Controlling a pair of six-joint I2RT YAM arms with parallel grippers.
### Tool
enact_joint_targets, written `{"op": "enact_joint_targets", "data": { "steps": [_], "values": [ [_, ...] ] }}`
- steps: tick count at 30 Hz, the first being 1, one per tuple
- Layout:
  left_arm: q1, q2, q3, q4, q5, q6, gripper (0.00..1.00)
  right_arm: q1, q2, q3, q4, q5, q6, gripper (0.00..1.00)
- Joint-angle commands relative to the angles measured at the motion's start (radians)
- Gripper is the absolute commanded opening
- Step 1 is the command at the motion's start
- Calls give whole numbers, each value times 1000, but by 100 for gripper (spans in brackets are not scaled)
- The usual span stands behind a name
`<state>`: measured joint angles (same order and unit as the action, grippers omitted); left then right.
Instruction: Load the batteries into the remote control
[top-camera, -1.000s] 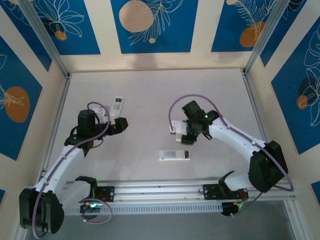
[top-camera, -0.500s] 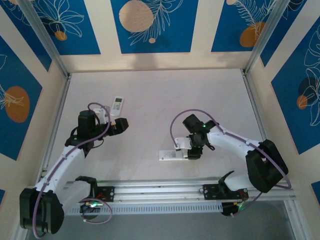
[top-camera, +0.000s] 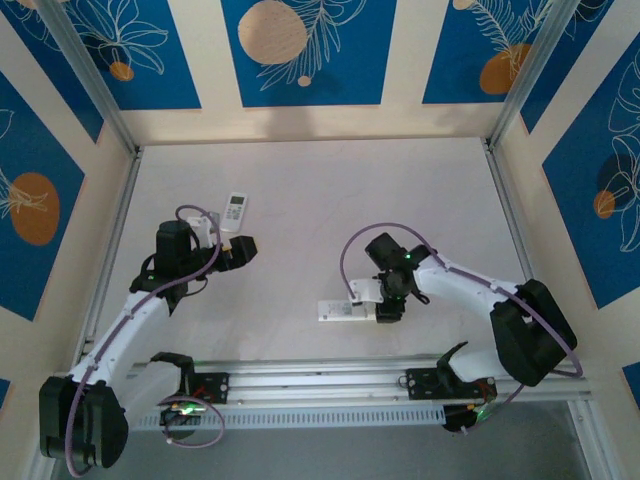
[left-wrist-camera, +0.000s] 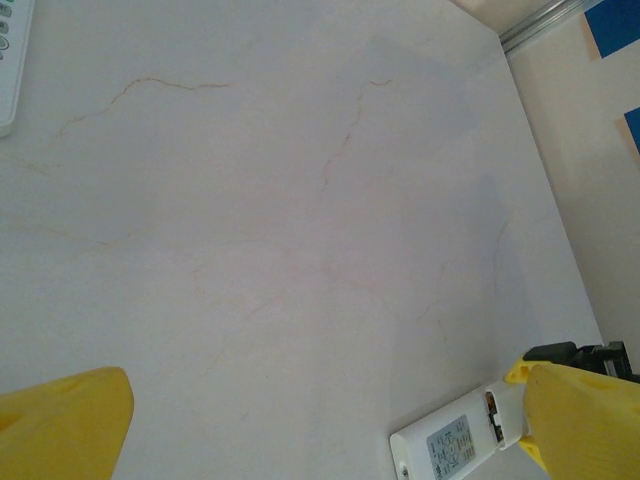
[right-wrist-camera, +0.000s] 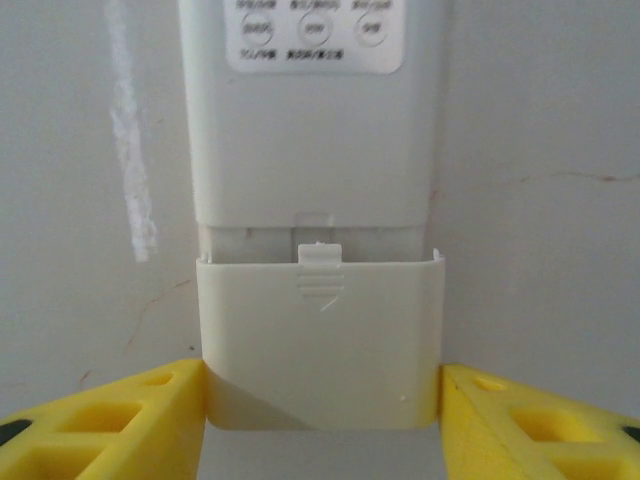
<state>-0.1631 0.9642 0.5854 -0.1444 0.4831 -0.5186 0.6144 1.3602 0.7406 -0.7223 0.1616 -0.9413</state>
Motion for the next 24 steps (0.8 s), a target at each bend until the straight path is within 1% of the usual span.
{"op": "enact_joint_targets", "data": {
  "steps": [1, 12, 24],
  "values": [
    [-2, -5, 1, 18, 28, -6, 100, 7, -27, -32, -8, 12, 0, 60],
    [-2, -9, 1, 8, 23, 1, 100, 16, 3, -3, 2, -7, 27, 60],
    [-1, -8, -3, 10, 17, 2, 100, 24, 41, 43, 0, -46, 55, 59]
  ]
}}
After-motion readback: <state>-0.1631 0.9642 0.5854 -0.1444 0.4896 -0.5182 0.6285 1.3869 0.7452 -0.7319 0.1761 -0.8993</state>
